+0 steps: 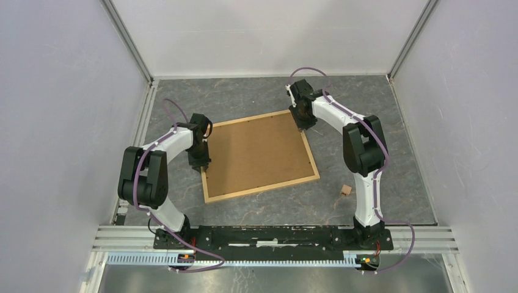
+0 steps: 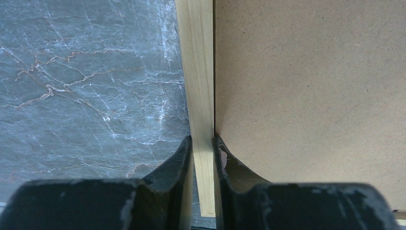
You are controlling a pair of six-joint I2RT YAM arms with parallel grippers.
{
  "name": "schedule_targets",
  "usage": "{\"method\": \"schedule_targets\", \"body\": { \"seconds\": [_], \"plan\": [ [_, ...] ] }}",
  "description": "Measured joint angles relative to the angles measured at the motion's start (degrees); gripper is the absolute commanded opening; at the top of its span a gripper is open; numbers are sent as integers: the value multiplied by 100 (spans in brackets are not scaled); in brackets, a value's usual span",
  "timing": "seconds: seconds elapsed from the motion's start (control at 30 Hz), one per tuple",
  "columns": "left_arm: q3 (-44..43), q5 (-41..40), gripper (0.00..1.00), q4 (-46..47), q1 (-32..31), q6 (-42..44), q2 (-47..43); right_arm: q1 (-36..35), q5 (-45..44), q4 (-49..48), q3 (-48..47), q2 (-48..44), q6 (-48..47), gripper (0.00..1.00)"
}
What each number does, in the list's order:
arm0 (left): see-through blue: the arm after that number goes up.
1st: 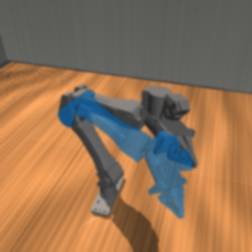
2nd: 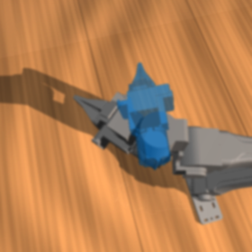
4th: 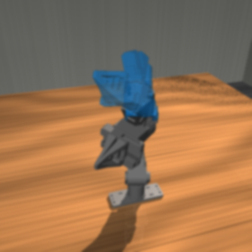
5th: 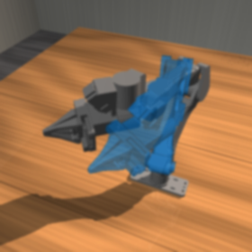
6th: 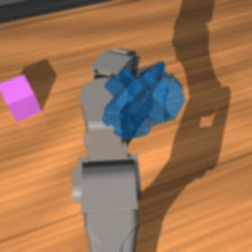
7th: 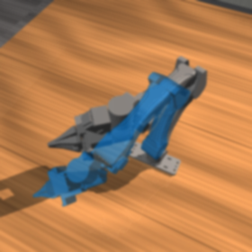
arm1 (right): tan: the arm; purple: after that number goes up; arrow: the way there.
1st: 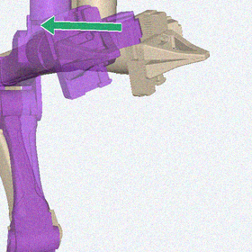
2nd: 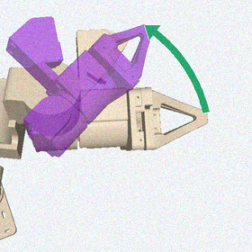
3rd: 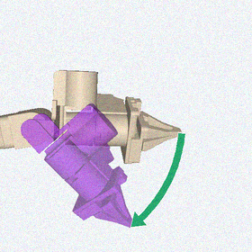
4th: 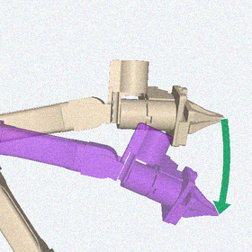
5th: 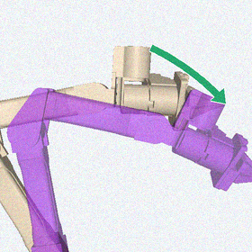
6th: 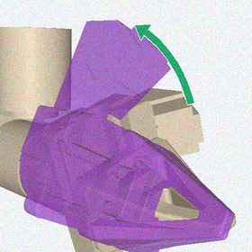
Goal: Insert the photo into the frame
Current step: Install the photo frame at the center of the board.
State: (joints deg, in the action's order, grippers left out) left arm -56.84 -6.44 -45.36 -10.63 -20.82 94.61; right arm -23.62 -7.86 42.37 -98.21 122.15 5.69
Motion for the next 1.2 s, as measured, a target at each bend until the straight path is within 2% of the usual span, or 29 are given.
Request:
{"method": "schedule_targets", "body": {
  "seconds": [0.2, 0.63, 0.83, 0.97, 1.03, 1.2],
  "plan": [
    [0, -9, 2, 2, -7, 0, 0, -4, -28, -81, 330, 2, -2, 32],
    [0, -15, 2, 0, -11, 0, 0, -39, -138, -66, 229, 22, -2, 33],
    [0, -15, 2, 2, -11, 0, -2, -28, -153, -125, 284, 15, -4, 38],
    [0, -17, 2, 2, -11, 0, -2, -20, -39, -514, 675, -131, 9, 33],
    [0, -31, 6, 0, -11, 0, -2, 0, 31, -623, 767, -179, 31, 32],
    [0, -66, 27, 0, -33, -2, -24, 31, 256, -903, 1029, -317, 52, 35]
  ]
}}
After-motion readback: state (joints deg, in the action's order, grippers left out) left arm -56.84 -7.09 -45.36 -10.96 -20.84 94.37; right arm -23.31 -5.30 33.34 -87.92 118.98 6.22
